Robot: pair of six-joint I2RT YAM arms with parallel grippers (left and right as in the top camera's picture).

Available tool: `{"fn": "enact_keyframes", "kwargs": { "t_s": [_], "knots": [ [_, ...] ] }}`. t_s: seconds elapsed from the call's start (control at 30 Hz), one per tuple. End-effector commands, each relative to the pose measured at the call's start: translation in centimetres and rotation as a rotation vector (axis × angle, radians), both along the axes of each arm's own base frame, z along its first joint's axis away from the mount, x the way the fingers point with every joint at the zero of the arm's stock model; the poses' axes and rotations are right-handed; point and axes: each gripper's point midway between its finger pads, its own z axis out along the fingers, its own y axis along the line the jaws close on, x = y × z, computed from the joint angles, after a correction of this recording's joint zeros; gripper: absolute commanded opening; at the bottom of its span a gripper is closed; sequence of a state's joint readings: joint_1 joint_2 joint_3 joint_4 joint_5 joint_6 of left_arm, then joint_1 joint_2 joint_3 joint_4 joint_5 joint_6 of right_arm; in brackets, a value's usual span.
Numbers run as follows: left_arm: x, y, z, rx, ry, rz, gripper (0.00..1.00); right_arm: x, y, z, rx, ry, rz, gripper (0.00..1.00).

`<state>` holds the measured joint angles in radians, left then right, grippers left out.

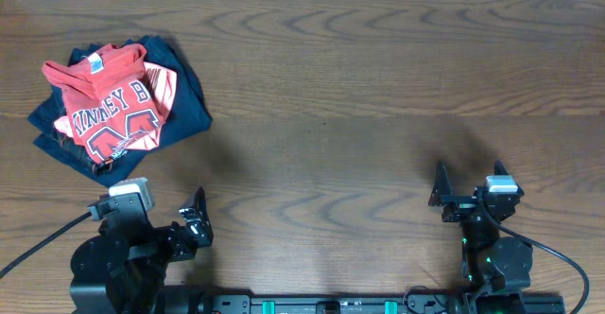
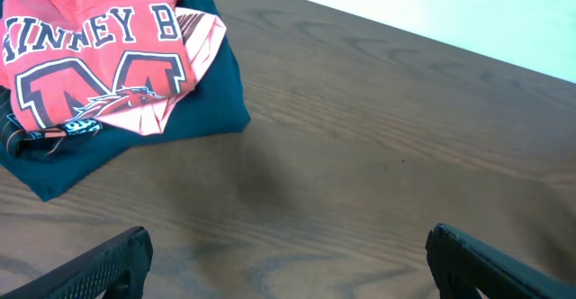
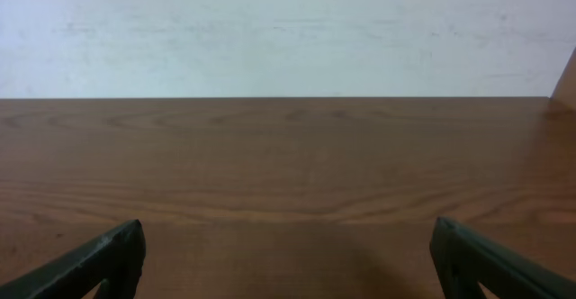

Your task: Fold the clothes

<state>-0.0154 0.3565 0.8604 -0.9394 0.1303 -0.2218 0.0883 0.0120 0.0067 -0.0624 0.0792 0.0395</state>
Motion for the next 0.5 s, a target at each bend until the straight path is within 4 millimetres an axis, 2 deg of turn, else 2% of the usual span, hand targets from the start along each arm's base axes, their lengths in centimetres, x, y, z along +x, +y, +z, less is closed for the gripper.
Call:
{"fn": "enact_keyframes", "kwargs": {
  "t_s": [0.0, 0.07, 0.13, 0.27, 0.37, 0.47],
  "knots": [
    [-0.1, 0.1, 0.0, -0.004, 0.0, 0.008, 0.98, 0.0, 0.4, -0.1, -0.018, 0.002, 0.018, 0.99],
    [-0.1, 0.1, -0.1, -0.002, -0.001, 0.007, 0.98, 0.0, 0.4, -0.1, -0.019, 0.002, 0.018, 0.99],
    [-0.4, 1.0, -0.5, 0.072, 0.01, 0.029, 0.98, 0.0, 0.4, -0.1, -0.018, 0.002, 0.018, 0.99],
    [-1.0, 2.3, -1.8, 0.114, 0.035, 0.084, 0.98, 0.0, 0.4, -0.1, -0.019, 0.002, 0.018, 0.99],
    [-1.0, 2.6, -3.8, 0.125, 0.03, 0.103, 0.98, 0.0, 0.4, -0.1, -0.019, 0.002, 0.018, 0.99],
    [-0.2, 2.5, -5.7, 0.119, -0.013, 0.102, 0.98, 0.0, 0.4, -0.1, -0.019, 0.002, 0.018, 0.99]
  ]
}}
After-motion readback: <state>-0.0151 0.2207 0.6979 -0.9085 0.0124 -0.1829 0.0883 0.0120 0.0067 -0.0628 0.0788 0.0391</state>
